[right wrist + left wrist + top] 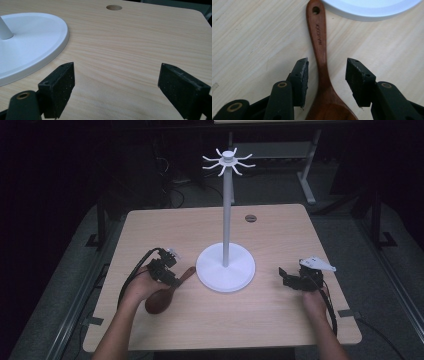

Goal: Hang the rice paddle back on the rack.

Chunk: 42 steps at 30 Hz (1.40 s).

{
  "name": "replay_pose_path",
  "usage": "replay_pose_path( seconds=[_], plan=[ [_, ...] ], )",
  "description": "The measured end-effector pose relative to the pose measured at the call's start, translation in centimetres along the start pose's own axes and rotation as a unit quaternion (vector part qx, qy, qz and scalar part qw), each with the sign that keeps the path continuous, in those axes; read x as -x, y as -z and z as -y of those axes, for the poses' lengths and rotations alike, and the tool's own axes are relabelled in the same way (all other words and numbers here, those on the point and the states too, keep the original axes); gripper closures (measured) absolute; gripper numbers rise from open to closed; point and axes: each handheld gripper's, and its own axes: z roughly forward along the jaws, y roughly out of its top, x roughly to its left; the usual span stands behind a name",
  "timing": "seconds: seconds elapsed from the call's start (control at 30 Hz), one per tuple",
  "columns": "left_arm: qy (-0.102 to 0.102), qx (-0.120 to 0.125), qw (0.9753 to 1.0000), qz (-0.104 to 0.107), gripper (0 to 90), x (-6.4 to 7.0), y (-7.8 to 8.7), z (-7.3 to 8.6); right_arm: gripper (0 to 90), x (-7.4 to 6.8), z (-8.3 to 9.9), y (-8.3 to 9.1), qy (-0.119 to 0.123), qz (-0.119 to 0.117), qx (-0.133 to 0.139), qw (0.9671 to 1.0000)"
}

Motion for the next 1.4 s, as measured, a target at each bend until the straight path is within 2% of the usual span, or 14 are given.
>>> replay_pose_path(
  seconds=[0.2, 0.47, 0.87, 1.07, 1.27, 1.4],
  plan=[
    [0.002, -0.027, 0.9996, -0.014, 54.8, -0.3, -1.2, -0.9, 13.5, 0.0, 0.0, 0.0, -0.001, 0.0, 0.0, 1.0],
    [0.006, -0.039, 0.9987, -0.031, 60.6, 0.0, -1.8, -1.0, 13.4, 0.0, 0.0, 0.0, -0.001, 0.0, 0.0, 1.0],
    [0.002, -0.06, 0.9973, -0.042, 68.6, 0.5, -2.5, -1.4, 13.5, 0.0, 0.0, 0.0, -0.001, 0.001, 0.0, 1.0],
    [0.013, -0.067, 0.997, -0.035, 71.0, 0.4, -2.6, -1.6, 13.5, 0.0, 0.0, 0.0, 0.001, 0.0, 0.001, 1.0],
    [0.019, -0.073, 0.9965, -0.036, 74.9, 0.4, -2.6, -1.9, 13.5, 0.0, 0.0, 0.0, 0.002, 0.0, 0.001, 1.0],
    [0.029, -0.069, 0.9966, -0.035, 76.1, 0.4, -2.6, -1.8, 13.5, 0.0, 0.0, 0.0, 0.002, 0.0, 0.001, 1.0]
  ],
)
